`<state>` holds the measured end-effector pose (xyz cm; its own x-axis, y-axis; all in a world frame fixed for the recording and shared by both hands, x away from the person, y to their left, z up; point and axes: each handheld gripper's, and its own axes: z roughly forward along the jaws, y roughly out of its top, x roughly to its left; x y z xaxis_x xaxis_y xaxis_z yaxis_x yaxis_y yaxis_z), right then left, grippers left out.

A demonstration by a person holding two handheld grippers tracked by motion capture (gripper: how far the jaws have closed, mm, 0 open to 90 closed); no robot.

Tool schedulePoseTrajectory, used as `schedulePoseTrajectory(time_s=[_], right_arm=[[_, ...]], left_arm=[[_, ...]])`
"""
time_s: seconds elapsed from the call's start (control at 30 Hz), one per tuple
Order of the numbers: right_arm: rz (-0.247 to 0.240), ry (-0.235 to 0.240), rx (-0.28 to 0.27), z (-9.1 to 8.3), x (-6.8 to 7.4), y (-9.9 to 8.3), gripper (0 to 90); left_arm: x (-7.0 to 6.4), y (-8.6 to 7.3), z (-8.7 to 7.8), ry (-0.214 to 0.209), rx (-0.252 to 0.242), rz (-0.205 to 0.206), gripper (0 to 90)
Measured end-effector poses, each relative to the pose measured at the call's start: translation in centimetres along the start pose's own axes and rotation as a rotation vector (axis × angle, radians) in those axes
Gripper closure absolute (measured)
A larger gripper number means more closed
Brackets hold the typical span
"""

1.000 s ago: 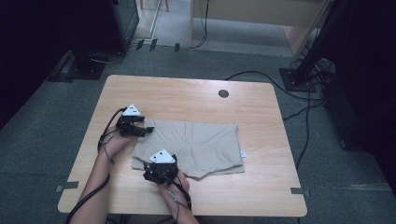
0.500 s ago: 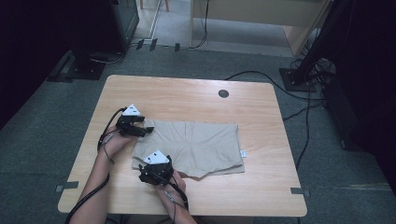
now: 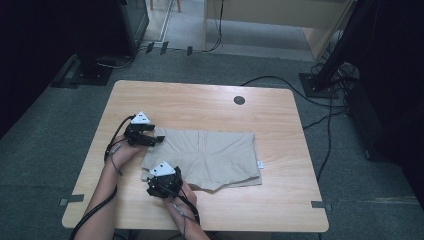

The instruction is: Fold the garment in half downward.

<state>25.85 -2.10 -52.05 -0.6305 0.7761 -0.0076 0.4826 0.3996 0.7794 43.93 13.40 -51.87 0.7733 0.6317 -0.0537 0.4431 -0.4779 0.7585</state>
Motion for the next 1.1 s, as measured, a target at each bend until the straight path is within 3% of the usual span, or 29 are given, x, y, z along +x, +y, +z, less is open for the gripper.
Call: schedulePoseTrajectory(time_s=[0.33, 0.77, 0.97, 1.1], right_arm=[[-0.02, -0.008, 0.017, 0.4, 0.2, 0.1, 40.6], [0.014, -0.023, 0.026, 0.4, -1.1, 0.4, 77.2], [0.039, 0.0, 0.034, 0.3, -1.9, 0.5, 85.6], [0.033, -0.003, 0.025, 0.2, -1.9, 0.5, 86.9]], left_arm=[[0.0, 0.0, 0.0, 0.002, 0.0, 0.002, 28.6], [-0.1, 0.0, 0.0, -0.001, 0.0, 0.005, 28.7], [-0.3, -0.1, -0.1, -0.009, -0.007, 0.012, 36.1], [-0.5, -0.2, -0.3, -0.002, -0.017, 0.009, 53.6]])
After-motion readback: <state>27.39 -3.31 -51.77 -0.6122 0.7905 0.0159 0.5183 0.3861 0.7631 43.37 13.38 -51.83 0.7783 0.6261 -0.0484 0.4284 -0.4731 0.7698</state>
